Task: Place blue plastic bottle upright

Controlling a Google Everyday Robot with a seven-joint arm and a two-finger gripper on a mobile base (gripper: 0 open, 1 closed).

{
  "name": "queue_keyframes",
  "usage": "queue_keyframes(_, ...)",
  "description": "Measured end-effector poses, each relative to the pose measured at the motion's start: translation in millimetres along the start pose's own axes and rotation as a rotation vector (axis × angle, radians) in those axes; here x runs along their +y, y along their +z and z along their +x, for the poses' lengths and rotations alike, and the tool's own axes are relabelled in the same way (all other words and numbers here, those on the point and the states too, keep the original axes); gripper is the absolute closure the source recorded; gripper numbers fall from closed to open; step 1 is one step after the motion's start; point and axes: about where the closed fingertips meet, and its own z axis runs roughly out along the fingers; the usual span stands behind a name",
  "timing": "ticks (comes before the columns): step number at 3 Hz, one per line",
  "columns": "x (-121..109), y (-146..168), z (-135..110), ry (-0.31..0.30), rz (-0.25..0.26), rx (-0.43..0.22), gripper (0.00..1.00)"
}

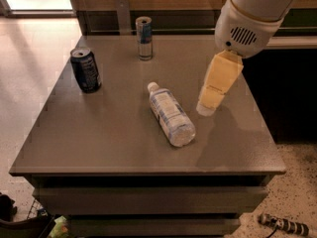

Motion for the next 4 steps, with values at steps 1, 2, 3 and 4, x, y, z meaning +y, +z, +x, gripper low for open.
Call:
queue_keyframes(1, 5, 16, -16, 0.113, 0.001, 0.053, 0.00)
queue_keyframes(2, -11, 41, -10, 0.298, 0.015, 0.106, 0.00)
queue_keyframes(3, -23, 70, -8, 0.553, 0.032, 0.088, 0.00)
queue_keyframes(4, -25, 87, -15, 0.674, 0.031, 0.060, 0.00)
